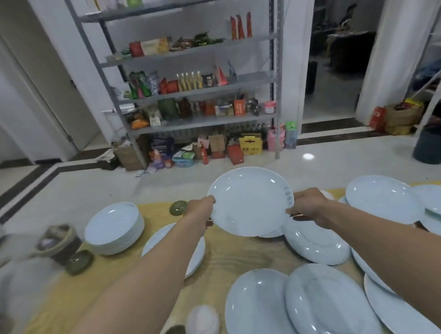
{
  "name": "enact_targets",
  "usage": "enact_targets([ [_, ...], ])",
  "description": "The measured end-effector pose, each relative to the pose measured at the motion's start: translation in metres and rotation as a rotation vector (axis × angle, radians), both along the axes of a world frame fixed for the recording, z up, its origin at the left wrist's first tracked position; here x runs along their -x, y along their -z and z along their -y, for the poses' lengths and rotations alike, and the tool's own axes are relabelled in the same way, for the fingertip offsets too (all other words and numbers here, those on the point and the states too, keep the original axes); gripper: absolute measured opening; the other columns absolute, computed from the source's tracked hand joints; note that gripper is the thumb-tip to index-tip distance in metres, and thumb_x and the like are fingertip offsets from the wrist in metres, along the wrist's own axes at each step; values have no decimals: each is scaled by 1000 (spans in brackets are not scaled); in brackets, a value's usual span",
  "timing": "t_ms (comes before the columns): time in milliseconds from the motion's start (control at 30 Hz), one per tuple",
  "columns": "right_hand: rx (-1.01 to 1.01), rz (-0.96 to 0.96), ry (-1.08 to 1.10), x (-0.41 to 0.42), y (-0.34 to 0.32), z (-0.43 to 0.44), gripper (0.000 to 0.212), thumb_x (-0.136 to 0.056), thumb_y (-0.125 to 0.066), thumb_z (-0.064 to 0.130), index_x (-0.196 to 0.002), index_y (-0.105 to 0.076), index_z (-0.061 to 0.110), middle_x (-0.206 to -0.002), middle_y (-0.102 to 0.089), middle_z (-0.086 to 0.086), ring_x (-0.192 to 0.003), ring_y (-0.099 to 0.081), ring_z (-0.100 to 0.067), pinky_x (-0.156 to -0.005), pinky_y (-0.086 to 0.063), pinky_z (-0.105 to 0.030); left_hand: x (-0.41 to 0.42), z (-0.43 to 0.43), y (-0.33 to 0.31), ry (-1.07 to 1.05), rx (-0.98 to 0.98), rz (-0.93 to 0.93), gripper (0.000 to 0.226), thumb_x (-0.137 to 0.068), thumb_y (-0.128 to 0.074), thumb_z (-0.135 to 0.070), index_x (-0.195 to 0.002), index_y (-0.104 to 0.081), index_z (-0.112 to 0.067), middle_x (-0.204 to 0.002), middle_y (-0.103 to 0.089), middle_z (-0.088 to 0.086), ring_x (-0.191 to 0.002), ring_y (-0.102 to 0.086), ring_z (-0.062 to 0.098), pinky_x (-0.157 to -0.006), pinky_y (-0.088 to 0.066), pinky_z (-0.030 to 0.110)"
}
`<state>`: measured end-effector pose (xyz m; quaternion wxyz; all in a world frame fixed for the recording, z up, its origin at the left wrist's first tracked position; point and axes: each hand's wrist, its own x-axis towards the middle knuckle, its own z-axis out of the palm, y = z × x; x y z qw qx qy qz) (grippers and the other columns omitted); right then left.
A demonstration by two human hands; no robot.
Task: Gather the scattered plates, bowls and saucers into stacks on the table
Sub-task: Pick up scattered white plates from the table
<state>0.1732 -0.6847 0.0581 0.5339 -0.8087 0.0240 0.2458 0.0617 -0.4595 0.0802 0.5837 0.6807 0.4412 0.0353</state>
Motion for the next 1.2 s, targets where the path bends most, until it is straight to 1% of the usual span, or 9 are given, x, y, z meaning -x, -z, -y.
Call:
enact_targets([
  [133, 36, -13, -30, 24, 13, -66, 22, -77, -73, -13, -97, -67, -4, -84, -68, -8, -66, -64, -14, -64, -54, -26, 28, -62, 15, -24, 27, -2, 18, -89, -56, -23, -98, -57, -7, -80, -60, 10, -62, -55, 24, -62, -42, 28],
  [333, 118, -37, -68, 46, 63, -153, 26, -77, -76, -7, -102, -68, -9, -95, -69, -16, -77, -59, -23, -70, -52, -34, 59, -148, 49, -91, 113, -33, 16, -90, -57, -22, -97, -56, -8, -81, -59, 8, -65, -57, 22, -60, -45, 28],
  [433, 156, -72, -85, 53, 94, -183, 27, -77, -75, -5, -103, -70, -5, -106, -70, -16, -83, -60, -22, -74, -53, -33, 69, -179, 75, -137, 136, -54, 18, -88, -59, -23, -98, -56, -9, -86, -59, 8, -74, -56, 25, -68, -47, 31],
  [567, 188, -116, -120, 62, 131, -217, 28, -75, -78, -1, -102, -72, 3, -106, -70, -11, -97, -63, -23, -88, -56, -38, 78, -207, 112, -209, 138, -49, 19, -85, -60, -21, -99, -55, -10, -102, -60, 10, -92, -62, 29, -83, -56, 38],
  [633, 203, -123, -136, 65, 146, -230, 27, -75, -78, -1, -101, -72, 4, -106, -69, -10, -101, -63, -25, -90, -56, -40, 82, -217, 128, -245, 144, -61, 13, -84, -61, -20, -91, -55, -10, -104, -61, 11, -95, -63, 31, -88, -56, 45],
  [767, 236, -98, -151, 71, 170, -250, 27, -74, -79, 0, -99, -74, 4, -104, -69, -10, -100, -63, -27, -85, -56, -38, 88, -232, 156, -272, 168, -110, 21, -85, -61, -22, -102, -56, -12, -105, -63, 9, -94, -63, 30, -88, -56, 44],
  [900, 273, -99, -175, 73, 187, -262, 26, -73, -80, 1, -97, -75, 5, -101, -70, -11, -98, -65, -28, -80, -56, -35, 89, -239, 174, -277, 179, -146, 22, -87, -60, -21, -105, -53, -11, -93, -60, 7, -91, -62, 31, -89, -55, 43],
  [1033, 299, -92, -187, 72, 198, -269, 28, -71, -77, 0, -99, -75, 6, -101, -70, -9, -97, -65, -25, -85, -56, -36, 88, -244, 187, -272, 200, -168, 32, -83, -61, -24, -111, -59, -9, -102, -65, 10, -94, -63, 32, -90, -55, 45],
  [1200, 334, -92, -216, 69, 206, -273, 26, -76, -74, 2, -102, -74, 6, -104, -70, -8, -97, -63, -23, -83, -54, -33, 84, -250, 204, -275, 222, -191, 34, -80, -62, -25, -110, -59, -9, -102, -65, 10, -94, -64, 33, -90, -56, 46],
])
